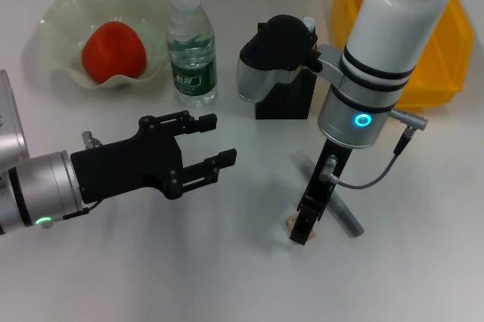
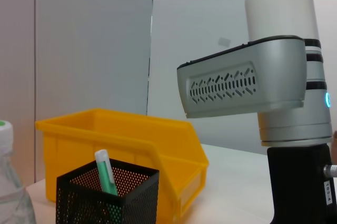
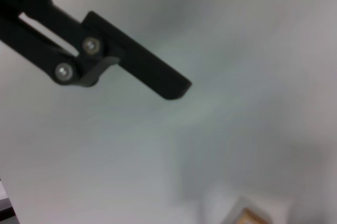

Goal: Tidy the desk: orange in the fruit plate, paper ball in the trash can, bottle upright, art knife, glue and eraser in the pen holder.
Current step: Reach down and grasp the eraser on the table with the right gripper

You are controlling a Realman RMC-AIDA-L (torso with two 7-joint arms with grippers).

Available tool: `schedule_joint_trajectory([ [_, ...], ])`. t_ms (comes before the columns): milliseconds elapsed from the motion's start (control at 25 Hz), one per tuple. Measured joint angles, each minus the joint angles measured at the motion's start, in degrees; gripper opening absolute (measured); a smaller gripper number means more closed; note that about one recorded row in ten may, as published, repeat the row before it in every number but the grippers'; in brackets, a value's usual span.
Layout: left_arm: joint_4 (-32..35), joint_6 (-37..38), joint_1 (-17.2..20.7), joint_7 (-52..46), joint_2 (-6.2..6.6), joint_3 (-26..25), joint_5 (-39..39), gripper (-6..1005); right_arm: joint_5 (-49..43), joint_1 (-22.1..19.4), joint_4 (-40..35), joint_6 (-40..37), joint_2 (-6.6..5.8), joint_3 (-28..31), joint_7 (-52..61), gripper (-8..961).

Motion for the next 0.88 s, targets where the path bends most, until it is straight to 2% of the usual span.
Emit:
schedule_joint_trajectory([
  [400, -0.12, 0.00, -0.86, 0.01, 0.00, -0.08, -0.06, 602, -0.08, 0.64, -0.24, -0.34, 0.00, -0.06, -0.08, 641],
  [880, -0.30, 0.01, -1.42, 0.06, -0.21, 0.02, -0.06, 602, -0.09, 1.94, -0.99, -0.37, 0.00, -3.79, -0.13, 641],
])
